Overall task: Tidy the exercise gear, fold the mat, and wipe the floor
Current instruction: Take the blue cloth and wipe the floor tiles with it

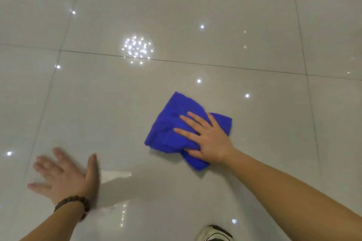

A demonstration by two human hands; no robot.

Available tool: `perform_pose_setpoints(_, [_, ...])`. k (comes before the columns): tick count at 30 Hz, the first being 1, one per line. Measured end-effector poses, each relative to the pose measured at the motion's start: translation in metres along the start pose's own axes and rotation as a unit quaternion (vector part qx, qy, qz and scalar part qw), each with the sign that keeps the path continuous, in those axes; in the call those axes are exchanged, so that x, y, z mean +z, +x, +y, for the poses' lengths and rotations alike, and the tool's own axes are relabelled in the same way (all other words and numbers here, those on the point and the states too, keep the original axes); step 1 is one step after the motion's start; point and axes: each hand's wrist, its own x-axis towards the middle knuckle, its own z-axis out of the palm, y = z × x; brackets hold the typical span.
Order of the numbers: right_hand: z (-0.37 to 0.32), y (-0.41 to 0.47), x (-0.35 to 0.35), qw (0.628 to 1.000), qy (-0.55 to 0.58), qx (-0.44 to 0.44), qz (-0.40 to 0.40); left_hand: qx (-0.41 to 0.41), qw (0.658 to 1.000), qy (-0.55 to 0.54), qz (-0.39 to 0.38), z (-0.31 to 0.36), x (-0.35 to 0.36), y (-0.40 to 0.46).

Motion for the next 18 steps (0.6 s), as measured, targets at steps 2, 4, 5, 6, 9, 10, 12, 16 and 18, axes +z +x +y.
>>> perform_pose_setpoints(2, [0.038, -0.021, -0.001, 0.975, 0.008, 0.218, 0.035, 0.005, 1.0, 0.008, -0.013, -0.003, 0.001, 0.003])
perform_pose_setpoints(4, [0.066, -0.04, -0.012, 0.871, 0.043, 0.488, 0.043, 0.008, 1.0, 0.009, -0.023, -0.003, 0.002, 0.003])
perform_pose_setpoints(5, [0.069, -0.04, -0.02, 0.798, 0.075, 0.597, 0.043, 0.006, 1.0, 0.011, -0.022, -0.004, 0.003, 0.003])
perform_pose_setpoints(6, [0.062, -0.031, -0.024, 0.739, 0.098, 0.666, 0.037, 0.003, 1.0, 0.011, -0.019, -0.006, 0.004, 0.003])
perform_pose_setpoints(9, [-0.009, 0.02, -0.014, 0.805, 0.057, 0.589, 0.049, 0.003, 1.0, 0.007, -0.025, -0.007, 0.004, 0.006])
perform_pose_setpoints(10, [-0.046, 0.04, -0.006, 0.875, 0.035, 0.479, 0.054, 0.008, 1.0, 0.006, -0.028, -0.007, 0.003, 0.008])
perform_pose_setpoints(12, [-0.131, 0.074, 0.003, 0.979, 0.009, 0.2, 0.032, 0.011, 0.999, -0.005, -0.036, -0.009, 0.003, 0.01])
perform_pose_setpoints(16, [-0.17, 0.093, -0.001, 0.998, 0.012, -0.055, -0.035, 0.01, 0.999, -0.024, -0.046, -0.013, 0.002, 0.013])
perform_pose_setpoints(18, [-0.125, 0.088, 0.002, 0.997, 0.012, 0.075, 0.001, 0.021, 0.998, -0.037, -0.043, -0.012, -0.001, 0.012])
